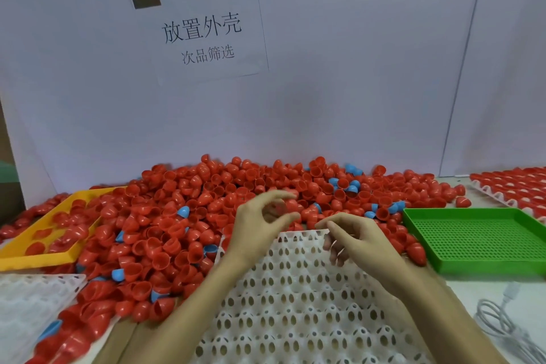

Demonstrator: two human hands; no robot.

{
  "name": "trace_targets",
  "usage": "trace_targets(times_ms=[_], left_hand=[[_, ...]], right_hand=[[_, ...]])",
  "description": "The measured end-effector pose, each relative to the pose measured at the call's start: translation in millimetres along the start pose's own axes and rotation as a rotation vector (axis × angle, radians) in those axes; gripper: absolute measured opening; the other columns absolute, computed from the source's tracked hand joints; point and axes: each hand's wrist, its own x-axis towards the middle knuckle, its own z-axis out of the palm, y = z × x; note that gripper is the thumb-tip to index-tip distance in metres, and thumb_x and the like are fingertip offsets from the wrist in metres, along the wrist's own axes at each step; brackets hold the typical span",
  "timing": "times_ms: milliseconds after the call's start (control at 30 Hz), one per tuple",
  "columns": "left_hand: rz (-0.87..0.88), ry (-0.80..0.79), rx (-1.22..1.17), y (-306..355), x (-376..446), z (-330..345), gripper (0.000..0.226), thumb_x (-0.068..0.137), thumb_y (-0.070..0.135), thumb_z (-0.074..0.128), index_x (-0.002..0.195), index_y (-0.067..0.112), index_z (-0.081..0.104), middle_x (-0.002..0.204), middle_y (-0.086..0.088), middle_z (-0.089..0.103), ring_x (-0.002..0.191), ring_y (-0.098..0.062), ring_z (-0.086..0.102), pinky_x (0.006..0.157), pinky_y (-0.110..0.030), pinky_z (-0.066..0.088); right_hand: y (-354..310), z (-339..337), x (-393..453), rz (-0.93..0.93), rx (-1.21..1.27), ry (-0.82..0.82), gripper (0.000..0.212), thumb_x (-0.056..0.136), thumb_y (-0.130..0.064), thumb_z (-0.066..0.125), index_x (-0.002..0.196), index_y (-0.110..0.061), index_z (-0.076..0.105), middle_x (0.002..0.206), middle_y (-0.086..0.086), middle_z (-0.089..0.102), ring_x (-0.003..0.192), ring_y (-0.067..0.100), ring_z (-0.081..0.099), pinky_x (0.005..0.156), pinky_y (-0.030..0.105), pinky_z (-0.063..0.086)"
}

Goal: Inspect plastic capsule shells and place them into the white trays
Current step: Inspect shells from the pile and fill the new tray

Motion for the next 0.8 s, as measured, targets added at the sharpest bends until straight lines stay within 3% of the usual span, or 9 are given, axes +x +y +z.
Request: trace_targets(times_ms=[67, 167, 300, 500, 600, 700, 800], left_hand=[[-0.018, -0.061, -0.096, 14.1, -34.8, -2.0, 0.034, 0.086, 0.026, 0.086, 0.117, 0.036, 0.077, 0.105, 0.013, 0.076, 0.092, -0.009, 0.075, 0.081, -0.023, 0.062], [-0.053, -0.077, -0.184, 25.8, -67.6, -5.3, 0.033, 0.090, 0.024, 0.083, 0.118, 0.040, 0.076, 0.112, 0.014, 0.074, 0.093, -0.014, 0.077, 0.082, -0.024, 0.061], [-0.096, -0.164, -0.308, 26.7, -79.7, -12.9, 0.033, 0.095, 0.012, 0.077, 0.123, 0.030, 0.074, 0.115, 0.003, 0.077, 0.108, -0.019, 0.075, 0.096, -0.029, 0.059], [-0.206, -0.203, -0.490, 20.4, -78.5, -17.7, 0.034, 0.091, 0.006, 0.080, 0.117, 0.026, 0.073, 0.122, -0.005, 0.075, 0.119, -0.024, 0.071, 0.101, -0.028, 0.056], [-0.231, -0.177, -0.506, 19.2, -77.4, -17.9, 0.029, 0.090, 0.013, 0.082, 0.115, 0.026, 0.073, 0.114, -0.008, 0.076, 0.108, -0.025, 0.075, 0.094, -0.028, 0.058], [-0.262, -0.226, -0.573, 22.0, -77.1, -20.2, 0.019, 0.102, 0.024, 0.068, 0.120, 0.022, 0.071, 0.104, -0.017, 0.076, 0.090, -0.031, 0.075, 0.082, -0.030, 0.059], [-0.313, -0.285, -0.643, 24.0, -78.0, -21.7, 0.037, 0.109, 0.045, 0.050, 0.121, 0.015, 0.069, 0.101, -0.023, 0.075, 0.075, -0.031, 0.071, 0.068, -0.029, 0.058]], right_hand=[[-9.0, 3.4, -4.7, -0.027, 0.077, -0.099, 0.019, 0.105, -0.027, 0.062, 0.121, -0.024, 0.074, 0.099, 0.009, 0.077, 0.087, 0.026, 0.078, 0.073, 0.034, 0.063], [-16.8, 13.5, -11.6, -0.031, 0.143, -0.304, 0.038, 0.098, -0.035, 0.073, 0.134, -0.026, 0.067, 0.111, 0.009, 0.076, 0.101, 0.028, 0.077, 0.082, 0.034, 0.063], [-18.7, 25.1, -18.0, 0.002, 0.134, -0.281, 0.050, 0.094, -0.036, 0.078, 0.139, -0.032, 0.058, 0.114, 0.003, 0.076, 0.096, 0.029, 0.078, 0.086, 0.036, 0.063], [-21.6, 25.5, -16.3, -0.120, 0.054, -0.238, 0.019, 0.095, -0.028, 0.078, 0.112, -0.022, 0.075, 0.106, 0.007, 0.077, 0.097, 0.027, 0.076, 0.082, 0.038, 0.062], [-23.7, 26.2, -16.9, -0.131, 0.060, -0.255, 0.024, 0.094, -0.032, 0.079, 0.117, -0.029, 0.074, 0.107, 0.006, 0.077, 0.095, 0.027, 0.076, 0.080, 0.035, 0.062], [-26.4, 24.9, -17.3, -0.156, 0.073, -0.271, 0.029, 0.095, -0.029, 0.079, 0.124, -0.029, 0.072, 0.107, 0.008, 0.077, 0.095, 0.027, 0.076, 0.080, 0.032, 0.061], [-28.6, 23.6, -18.7, -0.149, 0.054, -0.262, 0.020, 0.094, -0.034, 0.078, 0.110, -0.022, 0.077, 0.097, 0.007, 0.078, 0.086, 0.022, 0.074, 0.078, 0.030, 0.060]])
